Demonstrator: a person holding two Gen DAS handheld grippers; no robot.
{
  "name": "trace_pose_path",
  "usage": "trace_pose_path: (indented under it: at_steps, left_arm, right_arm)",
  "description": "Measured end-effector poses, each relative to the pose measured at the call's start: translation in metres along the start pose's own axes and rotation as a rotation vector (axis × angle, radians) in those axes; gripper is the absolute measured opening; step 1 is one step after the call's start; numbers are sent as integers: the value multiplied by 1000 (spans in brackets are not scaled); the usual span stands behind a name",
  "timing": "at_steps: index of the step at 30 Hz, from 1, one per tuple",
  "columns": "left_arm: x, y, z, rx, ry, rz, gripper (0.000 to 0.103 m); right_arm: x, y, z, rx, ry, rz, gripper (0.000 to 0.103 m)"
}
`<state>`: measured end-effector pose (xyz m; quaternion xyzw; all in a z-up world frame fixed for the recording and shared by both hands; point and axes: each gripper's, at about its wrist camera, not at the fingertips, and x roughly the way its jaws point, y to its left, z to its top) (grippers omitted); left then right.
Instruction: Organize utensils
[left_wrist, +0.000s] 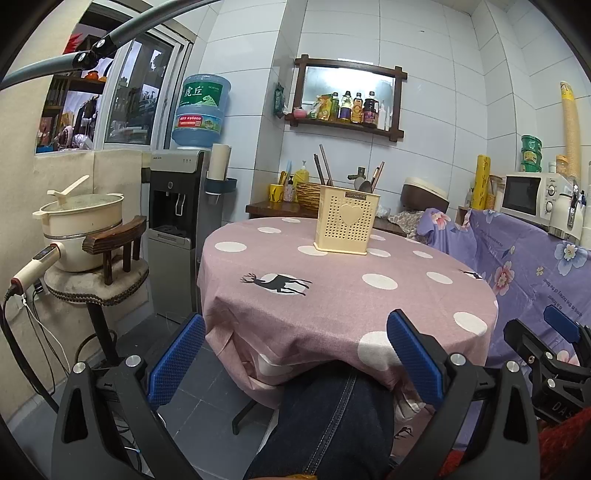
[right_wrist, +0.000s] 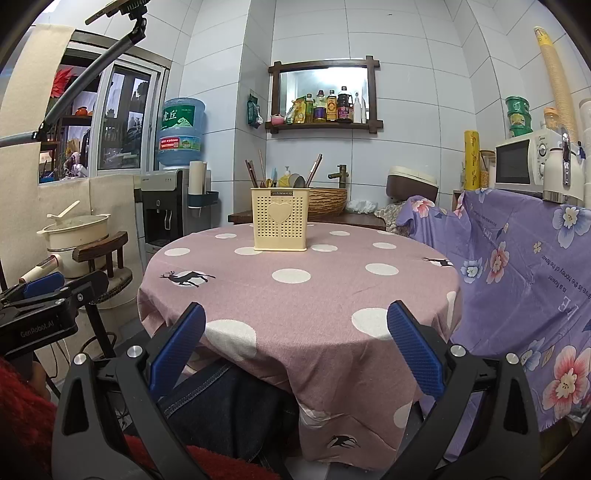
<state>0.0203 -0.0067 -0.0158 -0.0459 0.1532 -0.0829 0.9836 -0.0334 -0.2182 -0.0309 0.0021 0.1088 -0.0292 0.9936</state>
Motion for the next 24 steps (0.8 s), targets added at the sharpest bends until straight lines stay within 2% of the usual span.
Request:
trace_pose_path:
  at_steps: [24]
  left_arm:
    - [1, 4, 0, -2, 8, 5, 98]
  right_arm:
    - [0, -1, -3, -1, 9, 7, 97]
